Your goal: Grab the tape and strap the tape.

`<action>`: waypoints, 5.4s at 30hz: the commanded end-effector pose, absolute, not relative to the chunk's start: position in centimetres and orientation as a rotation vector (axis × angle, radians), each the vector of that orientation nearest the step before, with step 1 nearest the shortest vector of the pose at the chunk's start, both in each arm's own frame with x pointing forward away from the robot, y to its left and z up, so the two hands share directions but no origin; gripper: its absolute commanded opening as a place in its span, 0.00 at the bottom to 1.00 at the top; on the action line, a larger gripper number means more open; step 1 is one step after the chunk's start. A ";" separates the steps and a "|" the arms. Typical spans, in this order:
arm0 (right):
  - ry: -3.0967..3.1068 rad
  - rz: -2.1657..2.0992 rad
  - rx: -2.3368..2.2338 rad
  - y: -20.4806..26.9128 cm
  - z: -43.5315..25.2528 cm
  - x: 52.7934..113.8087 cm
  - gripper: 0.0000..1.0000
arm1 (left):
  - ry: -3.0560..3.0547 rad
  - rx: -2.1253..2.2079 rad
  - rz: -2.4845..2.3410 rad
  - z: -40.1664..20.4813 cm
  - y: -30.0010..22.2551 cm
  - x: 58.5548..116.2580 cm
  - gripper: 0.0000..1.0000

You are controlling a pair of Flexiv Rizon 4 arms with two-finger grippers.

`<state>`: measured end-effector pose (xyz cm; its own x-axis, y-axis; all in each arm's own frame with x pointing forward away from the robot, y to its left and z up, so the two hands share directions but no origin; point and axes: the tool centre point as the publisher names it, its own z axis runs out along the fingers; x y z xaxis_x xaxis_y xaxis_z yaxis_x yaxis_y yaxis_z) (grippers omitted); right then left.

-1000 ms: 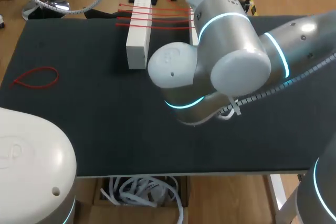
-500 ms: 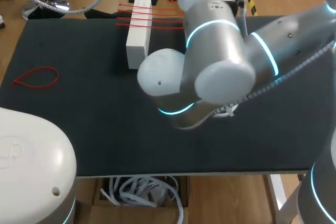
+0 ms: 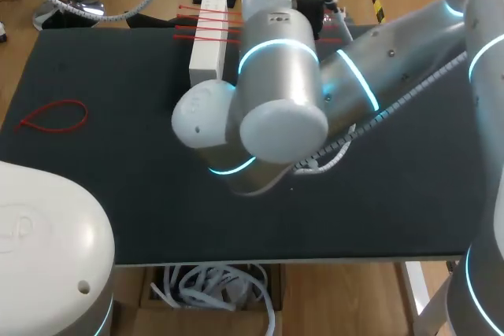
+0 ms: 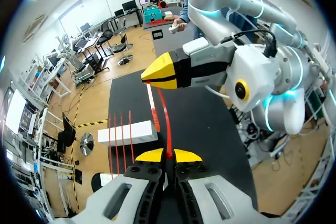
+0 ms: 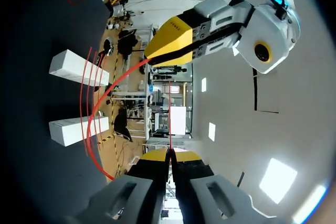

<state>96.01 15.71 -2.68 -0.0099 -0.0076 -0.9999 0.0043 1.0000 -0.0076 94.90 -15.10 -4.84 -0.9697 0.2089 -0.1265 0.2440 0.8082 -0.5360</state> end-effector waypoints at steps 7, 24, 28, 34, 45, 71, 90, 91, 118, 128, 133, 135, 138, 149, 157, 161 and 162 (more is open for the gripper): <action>1.566 -0.049 -0.022 17.1 -3.0 95.9 0.00 | 2.930 0.367 -0.877 -4.8 -15.1 94.9 0.00; 1.579 -0.076 -0.048 17.7 -3.6 95.3 0.00 | 2.930 0.367 -0.877 -4.8 -15.1 94.9 0.00; 1.579 -0.081 -0.044 17.6 -3.5 95.3 0.00 | 2.930 0.367 -0.877 -4.8 -15.1 94.9 0.00; 1.581 -0.081 -0.041 18.0 -3.6 95.3 0.00 | 2.930 0.367 -0.877 -4.8 -15.1 94.9 0.00; 1.583 -0.076 -0.049 18.6 -3.8 95.4 0.00 | 2.930 0.367 -0.877 -4.8 -15.1 94.9 0.00; 1.599 -0.047 -0.089 20.6 -4.1 94.9 0.00 | 2.930 0.367 -0.877 -4.8 -15.1 94.9 0.00; 1.598 -0.030 -0.110 22.2 -4.1 95.0 0.00 | 2.930 0.367 -0.877 -4.8 -15.1 94.9 0.00; 1.598 -0.030 -0.110 22.3 -4.1 94.9 0.00 | 2.930 0.367 -0.877 -4.8 -15.1 94.9 0.00; 1.610 0.002 -0.089 22.4 -3.1 93.8 0.40 | 2.930 0.367 -0.877 -4.8 -15.1 94.9 0.00; 1.601 0.038 -0.077 21.7 -1.5 92.6 0.34 | 2.930 0.367 -0.877 -4.8 -15.1 94.9 0.00; 1.588 0.034 -0.053 20.0 -0.2 92.5 0.32 | 2.930 0.367 -0.877 -4.8 -15.1 94.9 0.00; 1.587 0.030 -0.036 19.0 0.4 92.6 0.31 | 2.930 0.367 -0.877 -4.8 -15.1 94.9 0.00; 1.581 0.016 -0.018 17.1 1.3 93.1 0.31 | 2.930 0.367 -0.877 -4.8 -15.1 94.9 0.00; 1.588 -0.028 0.014 10.7 2.6 96.7 0.46 | 2.930 0.367 -0.877 -4.8 -15.1 94.9 0.00; 1.601 -0.060 0.049 6.8 2.2 100.1 1.00 | 2.930 0.367 -0.877 -4.8 -15.1 94.9 0.00; 1.582 -0.095 0.061 5.2 2.1 101.9 1.00 | 2.930 0.367 -0.877 -4.8 -15.1 94.9 0.00; 1.578 -0.093 0.057 5.1 2.1 102.1 1.00 | 2.930 0.367 -0.877 -4.8 -15.1 94.9 0.00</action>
<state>100.76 6.26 2.20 -0.0188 -0.0188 -0.9996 0.1105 0.9937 -0.0208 94.91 -15.10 -4.83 -0.9697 0.2091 -0.1262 0.2440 0.8083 -0.5359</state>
